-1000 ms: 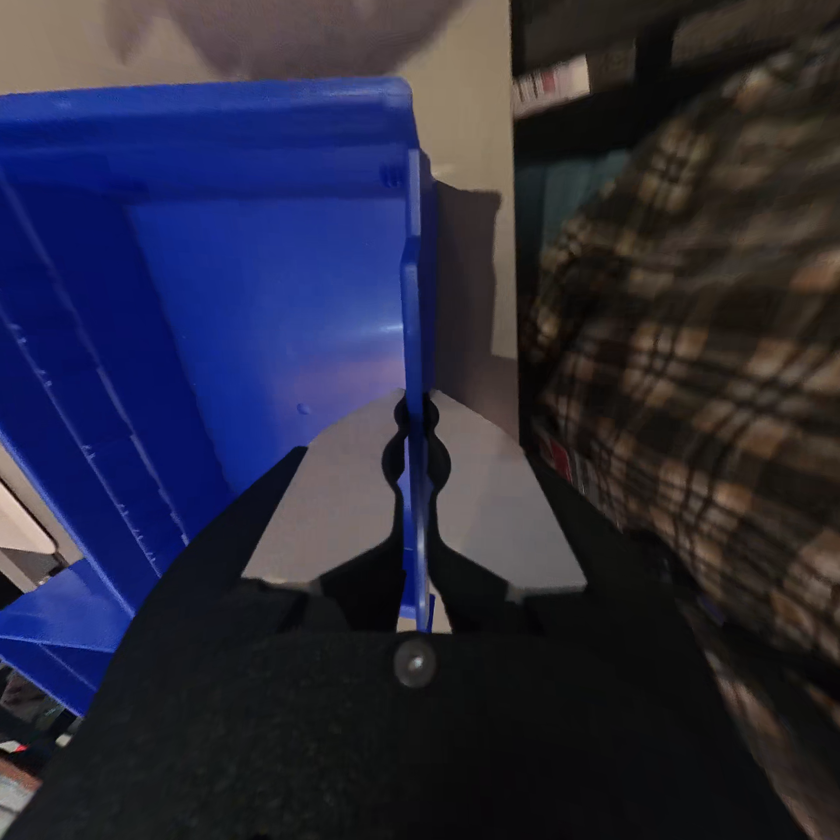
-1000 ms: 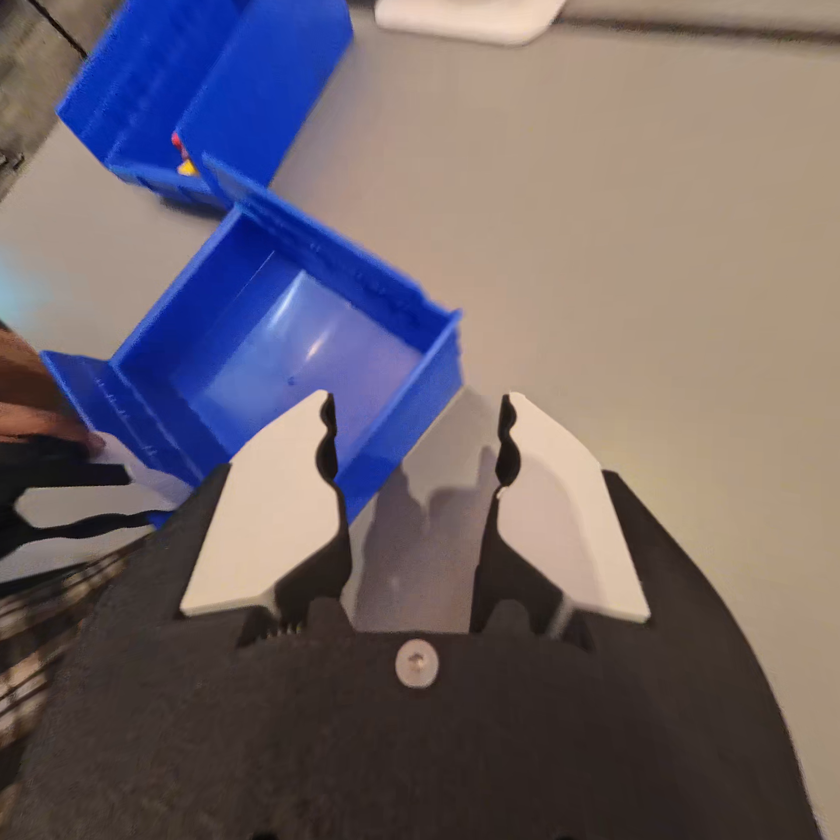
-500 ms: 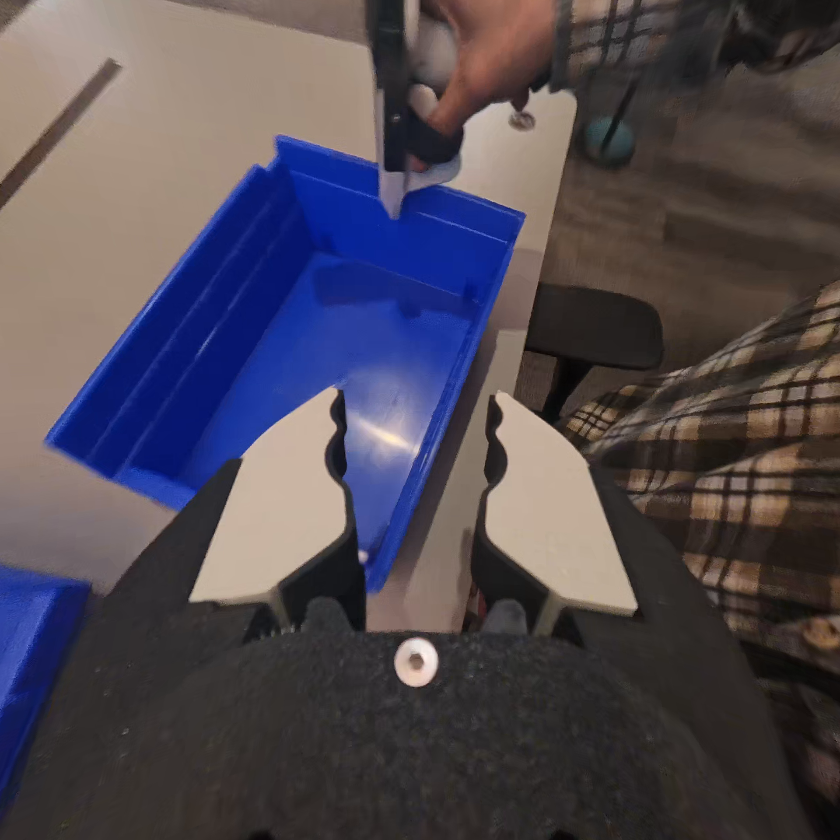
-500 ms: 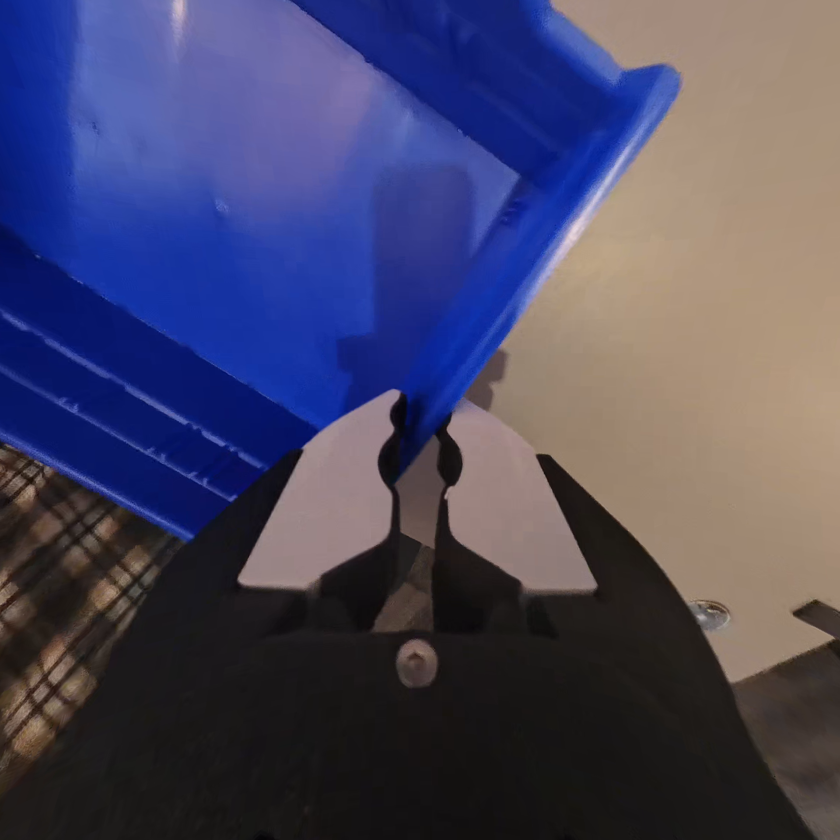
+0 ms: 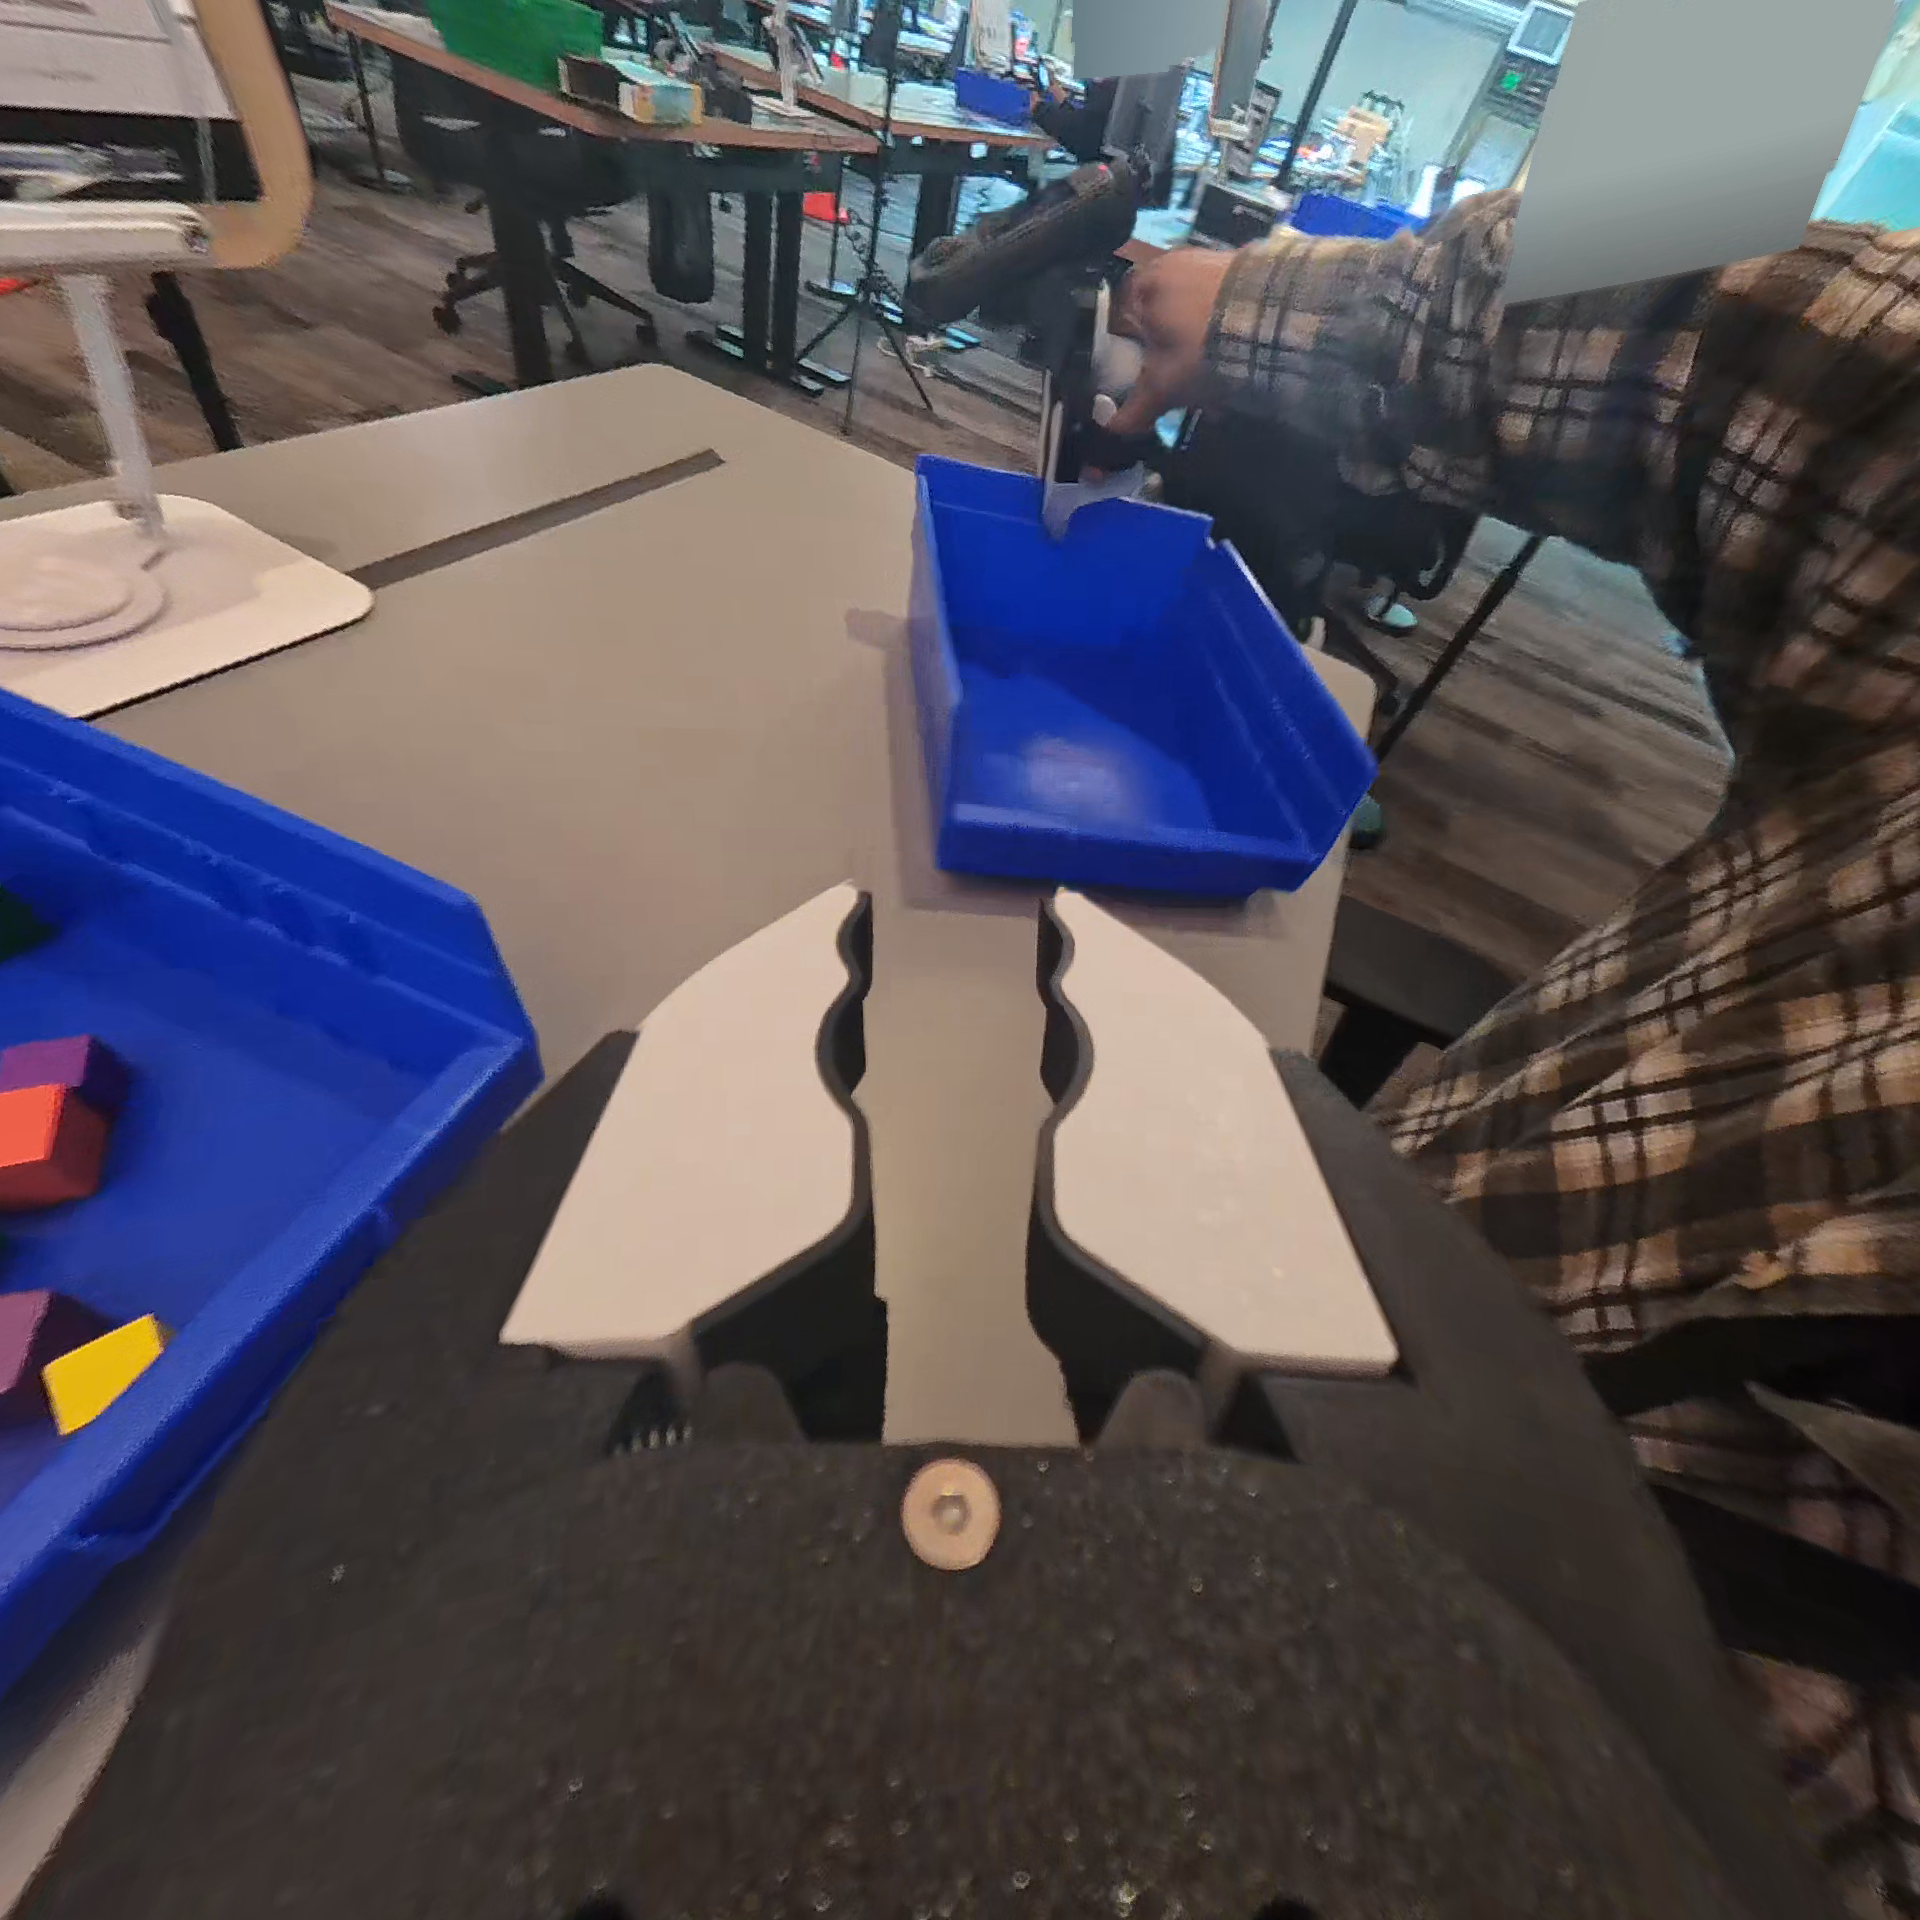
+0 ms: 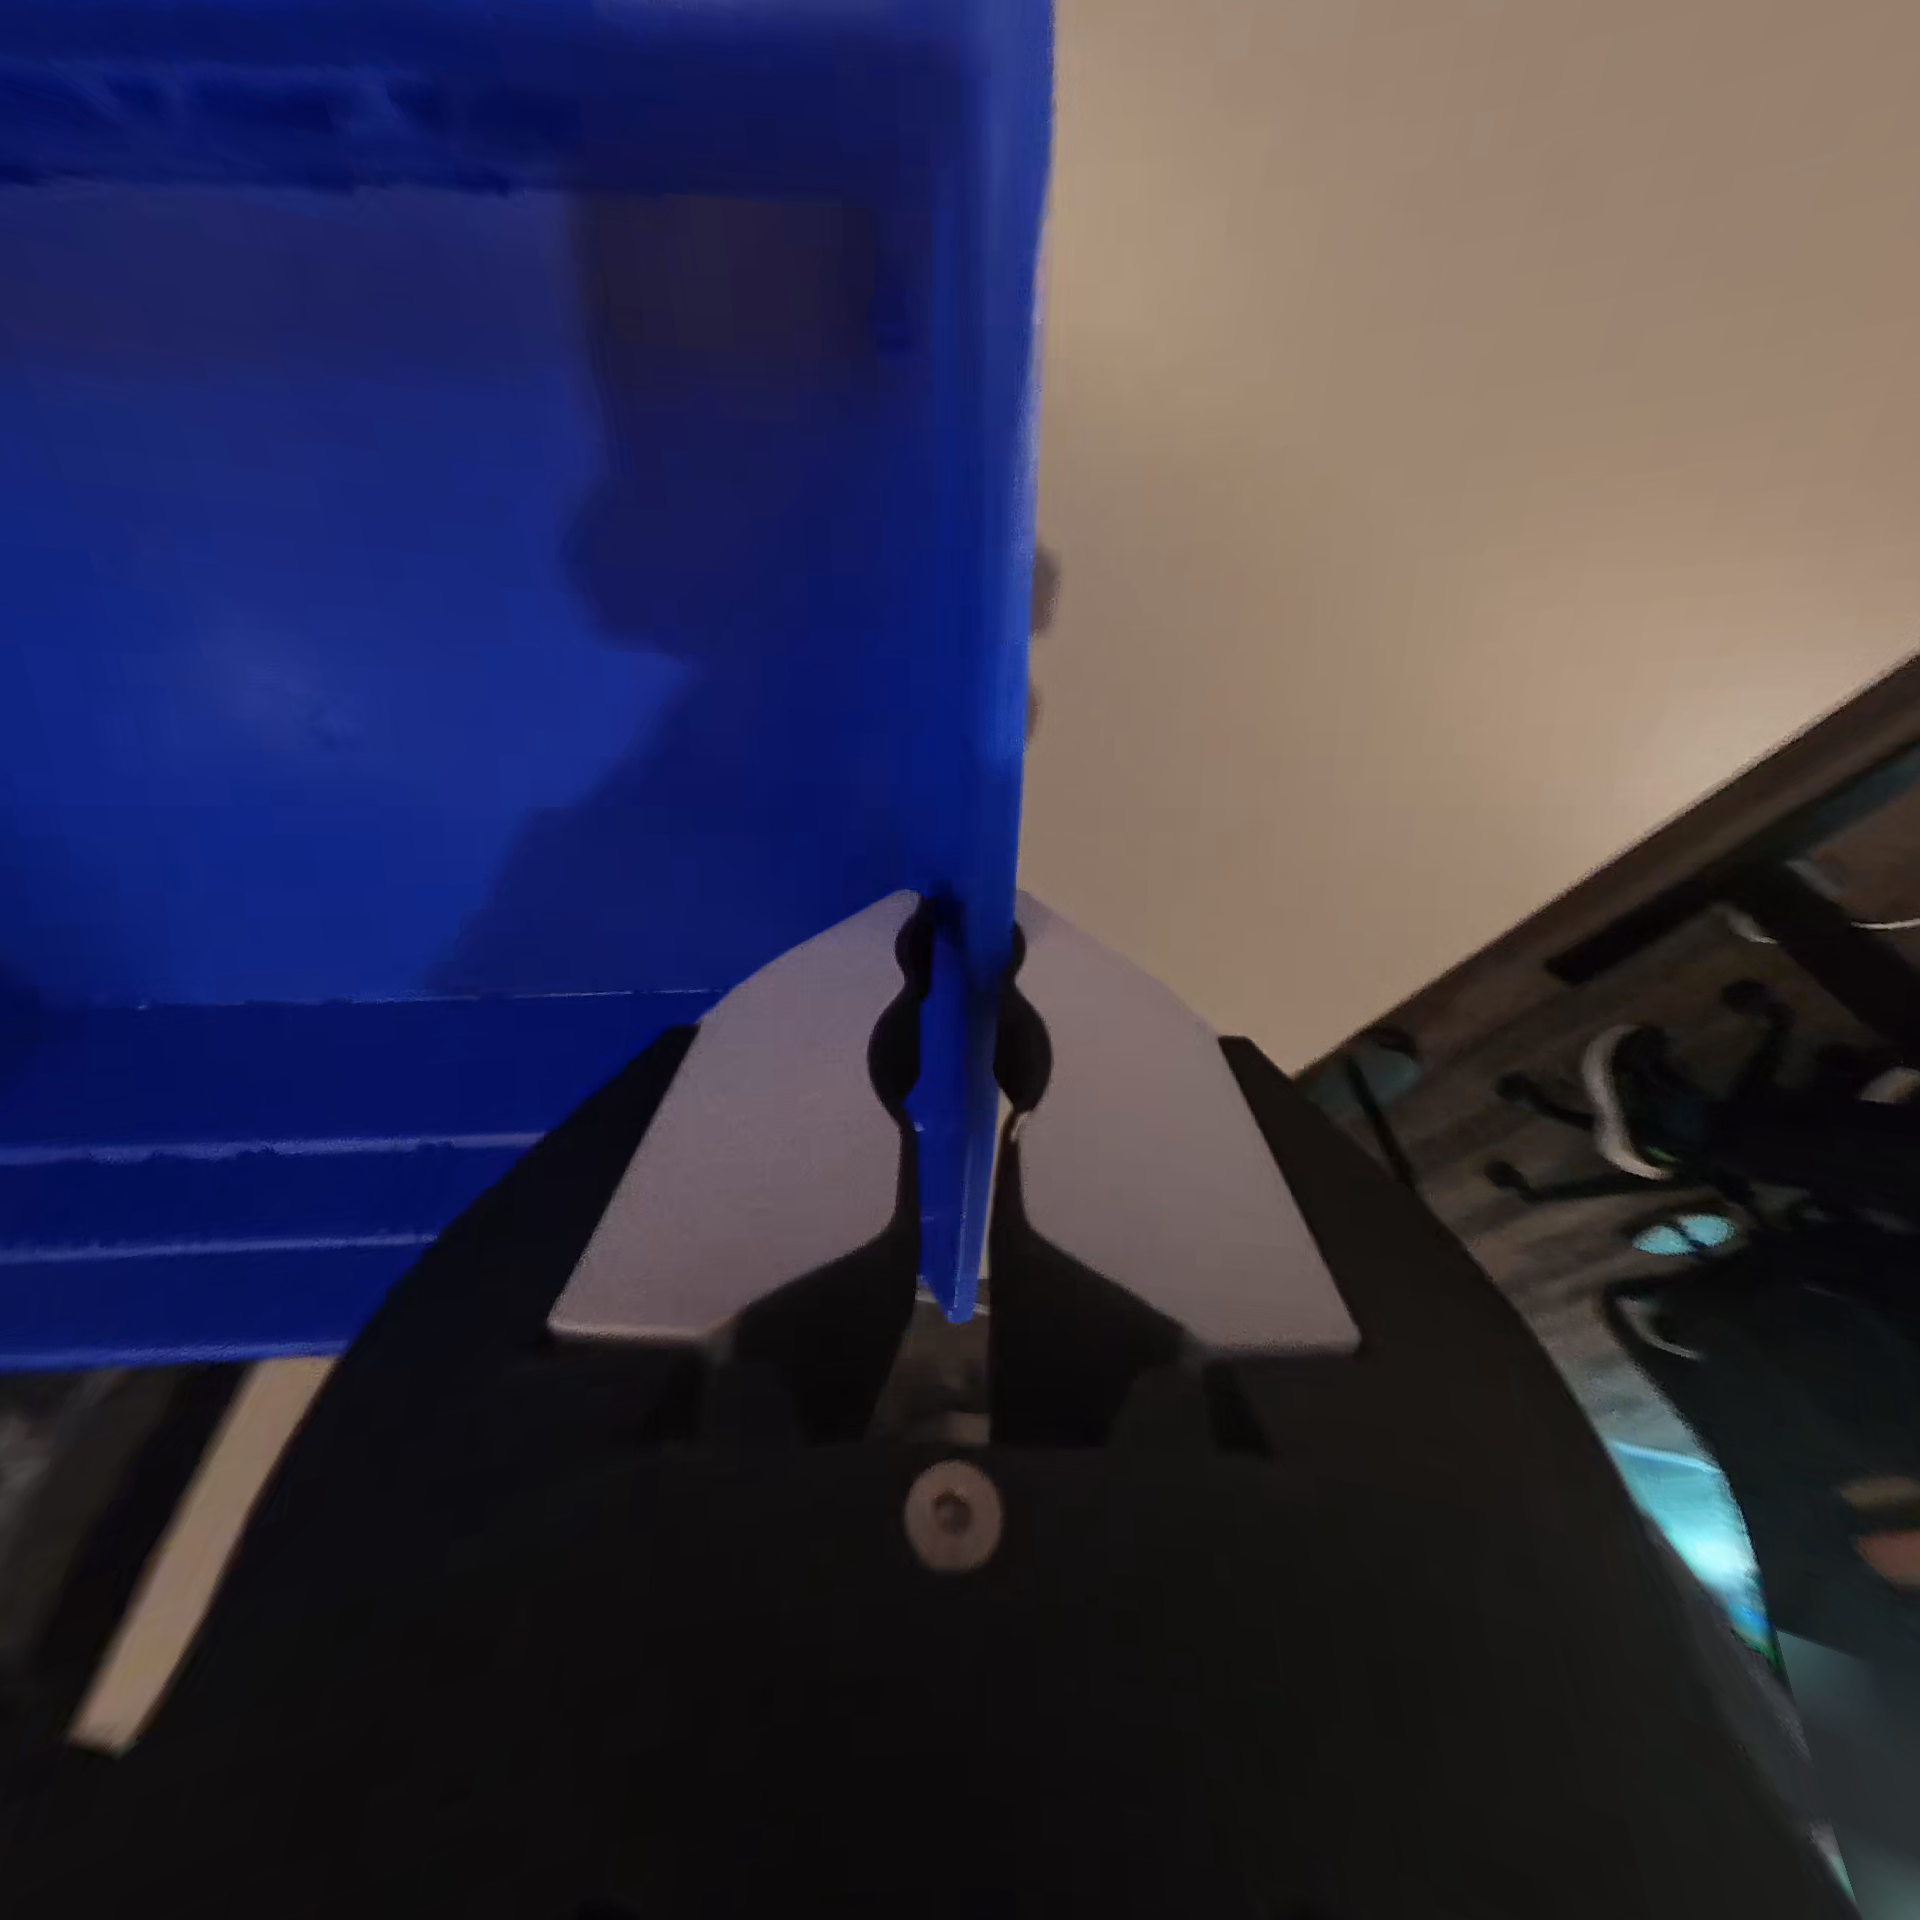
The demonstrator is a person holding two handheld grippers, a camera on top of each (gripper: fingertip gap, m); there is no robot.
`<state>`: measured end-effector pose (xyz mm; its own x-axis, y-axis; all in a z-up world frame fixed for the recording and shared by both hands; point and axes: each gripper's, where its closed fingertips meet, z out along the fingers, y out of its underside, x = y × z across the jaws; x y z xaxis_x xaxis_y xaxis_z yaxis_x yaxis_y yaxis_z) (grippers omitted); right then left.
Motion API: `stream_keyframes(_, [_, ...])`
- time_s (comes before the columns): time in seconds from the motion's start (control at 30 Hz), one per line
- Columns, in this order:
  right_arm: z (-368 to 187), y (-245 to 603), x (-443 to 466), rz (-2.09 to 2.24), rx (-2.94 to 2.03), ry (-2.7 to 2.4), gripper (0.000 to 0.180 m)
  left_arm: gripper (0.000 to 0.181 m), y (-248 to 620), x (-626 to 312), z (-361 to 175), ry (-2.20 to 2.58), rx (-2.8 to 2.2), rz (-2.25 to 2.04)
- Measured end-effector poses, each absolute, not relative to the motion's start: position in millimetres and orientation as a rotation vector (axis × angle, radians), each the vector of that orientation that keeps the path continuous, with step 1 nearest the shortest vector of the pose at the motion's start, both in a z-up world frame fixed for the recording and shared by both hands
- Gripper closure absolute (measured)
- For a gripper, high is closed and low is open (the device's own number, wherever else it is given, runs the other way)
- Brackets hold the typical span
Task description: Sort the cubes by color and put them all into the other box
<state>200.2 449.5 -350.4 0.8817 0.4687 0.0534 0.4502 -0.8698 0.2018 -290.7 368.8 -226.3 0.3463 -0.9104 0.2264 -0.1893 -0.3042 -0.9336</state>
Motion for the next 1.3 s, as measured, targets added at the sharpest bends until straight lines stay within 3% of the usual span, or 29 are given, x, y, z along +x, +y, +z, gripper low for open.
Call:
stream_keyframes(0.17, [-349.3, 519.2, 237.7, 0.507, 2.751, 1.012, 0.163, 0.15, 378.2, -291.8, -234.1, 0.982, -1.749, -1.018])
stream_keyframes(0.2, [-345.1, 533.1, 242.5, 0.596, 2.734, 1.066, 0.156, 0.149, 378.1, -291.1, -234.4, 0.984, -1.752, -1.02])
stream_keyframes(0.27, [-328.0, 553.5, 247.6, 0.767, 2.72, 1.128, 0.12, 0.148, 377.4, -291.0, -235.5, 0.989, -1.756, -1.004])
stream_keyframes(0.37, [-283.7, 563.3, 238.4, 0.909, 2.857, 1.117, 0.106, 0.147, 376.0, -294.1, -238.2, 0.995, -1.765, -0.972])
stream_keyframes(0.5, [-234.7, 511.2, 231.6, 0.877, 3.149, 0.689, 0.11, 0.147, 377.1, -302.6, -239.1, 0.959, -1.776, -0.964])
stream_keyframes(0.63, [-246.7, 425.3, 227.6, 0.397, 3.335, 0.051, 0.104, 0.148, 371.6, -307.2, -232.8, 0.933, -1.76, -1.02])
stream_keyframes(0.77, [-288.6, 362.8, 216.6, -0.129, 3.307, -0.373, 0.106, 0.148, 367.9, -310.8, -229.0, 0.941, -1.751, -0.989])
stream_keyframes(0.9, [-332.9, 331.8, 214.5, -0.251, 3.198, -0.536, 0.115, 0.148, 365.5, -314.5, -228.4, 0.96, -1.752, -0.911])
stream_keyframes(0.97, [-349.6, 328.6, 214.6, -0.242, 3.167, -0.517, 0.131, 0.148, 361.4, -315.4, -226.1, 0.971, -1.744, -0.896])
stream_keyframes(1.03, [-358.7, 334.6, 212.2, -0.282, 3.16, -0.448, 0.17, 0.148, 358.7, -316.7, -223.8, 0.977, -1.733, -0.88])
stream_keyframes(1.3, [-359.5, 376.4, 263.3, -0.254, 3.153, -0.464, 0.175, 0.15, 364.1, -318.7, -234.7, 0.998, -1.76, -0.819])
